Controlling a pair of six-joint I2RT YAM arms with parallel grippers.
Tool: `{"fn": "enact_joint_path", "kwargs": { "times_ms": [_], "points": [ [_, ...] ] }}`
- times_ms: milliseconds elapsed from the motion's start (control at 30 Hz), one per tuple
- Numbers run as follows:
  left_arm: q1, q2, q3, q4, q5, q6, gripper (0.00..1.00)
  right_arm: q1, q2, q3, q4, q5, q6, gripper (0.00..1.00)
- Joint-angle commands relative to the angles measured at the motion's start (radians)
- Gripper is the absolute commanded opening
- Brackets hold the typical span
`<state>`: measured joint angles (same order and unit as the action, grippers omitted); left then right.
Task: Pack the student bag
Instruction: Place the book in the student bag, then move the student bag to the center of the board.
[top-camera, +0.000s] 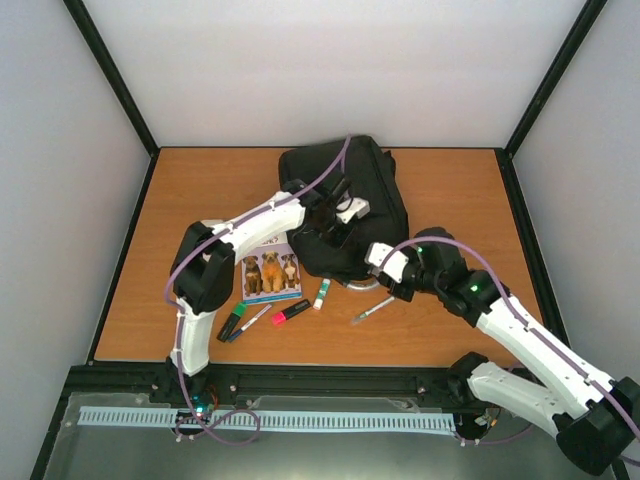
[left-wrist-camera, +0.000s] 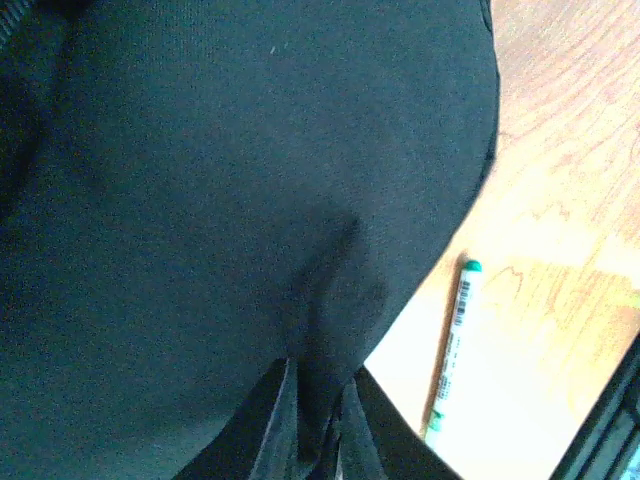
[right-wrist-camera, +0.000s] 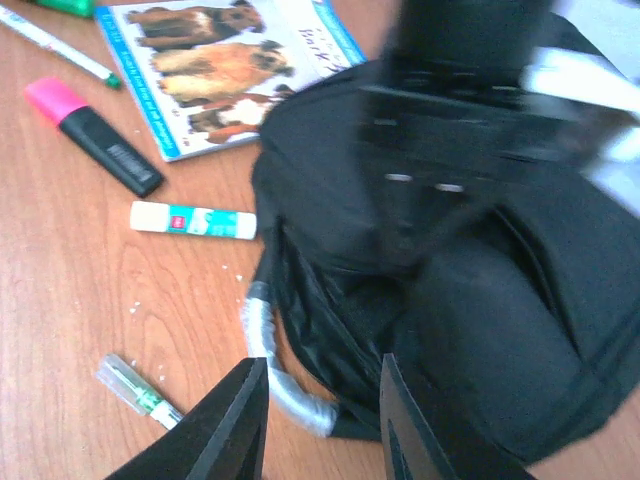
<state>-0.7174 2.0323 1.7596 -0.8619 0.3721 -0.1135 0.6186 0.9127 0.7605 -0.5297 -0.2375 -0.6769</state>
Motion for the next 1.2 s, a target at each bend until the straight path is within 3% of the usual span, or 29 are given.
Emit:
{"fn": "enact_joint_path", "kwargs": {
  "times_ms": [0,67,100,133,167,267,333,433,467,500,633,733,800,833,900,1033,1167],
  "points": [
    [-0.005,-0.018,-0.116,0.08,0.133,-0.054,0.19,-0.076,-0.038,0.028,-0.008,0.051,0.127,0.34],
    [-0.005,-0.077,-0.19,0.146,0.148,-0.064,0.32,-0.127,-0.045,0.006,0.049,0.082,0.173,0.35],
    [-0.005,-0.104,-0.213,0.174,0.151,-0.07,0.45,-0.143,-0.046,-0.011,0.072,0.098,0.185,0.38],
    [-0.004,-0.136,-0.234,0.212,0.154,-0.07,0.65,-0.155,-0.047,-0.025,0.089,0.119,0.19,0.39],
    [-0.005,-0.175,-0.258,0.251,0.129,-0.076,0.98,-0.163,-0.05,-0.043,0.098,0.144,0.186,0.4],
    [-0.013,-0.358,-0.405,0.445,-0.083,-0.142,1.0,-0.165,-0.073,-0.081,0.094,0.129,0.145,0.41],
    [-0.005,-0.43,-0.457,0.489,-0.184,-0.172,1.0,-0.171,-0.078,-0.077,0.091,0.122,0.15,0.45],
    [0.011,-0.427,-0.437,0.46,-0.276,-0.193,1.0,-0.174,-0.076,-0.098,0.146,0.172,0.167,0.75],
    [0.017,-0.412,-0.424,0.449,-0.302,-0.202,1.0,-0.174,-0.069,-0.106,0.155,0.175,0.168,0.93],
    [0.027,-0.401,-0.415,0.442,-0.313,-0.209,1.0,-0.176,-0.06,-0.111,0.157,0.175,0.166,0.99],
    [0.072,-0.451,-0.501,0.585,-0.307,-0.273,1.0,-0.184,-0.004,-0.095,0.146,0.24,0.189,1.0],
    [0.096,-0.486,-0.525,0.637,-0.399,-0.329,1.0,-0.201,0.006,-0.098,0.145,0.208,0.179,1.0],
    [0.106,-0.451,-0.427,0.519,-0.569,-0.391,1.0,-0.207,-0.002,-0.106,0.137,0.16,0.154,1.0],
    [0.107,-0.396,-0.353,0.378,-0.637,-0.403,1.0,-0.212,-0.006,-0.107,0.146,0.171,0.156,1.0],
    [0.099,-0.321,-0.223,0.233,-0.744,-0.352,1.0,-0.217,-0.018,-0.108,0.153,0.184,0.167,1.0],
    [0.097,-0.311,-0.212,0.204,-0.941,-0.346,1.0,-0.218,-0.057,-0.123,0.12,0.018,0.108,1.0],
    [0.108,-0.291,-0.189,0.206,-1.007,-0.272,1.0,-0.218,-0.055,-0.114,0.08,-0.067,0.114,1.0]
  ]
}}
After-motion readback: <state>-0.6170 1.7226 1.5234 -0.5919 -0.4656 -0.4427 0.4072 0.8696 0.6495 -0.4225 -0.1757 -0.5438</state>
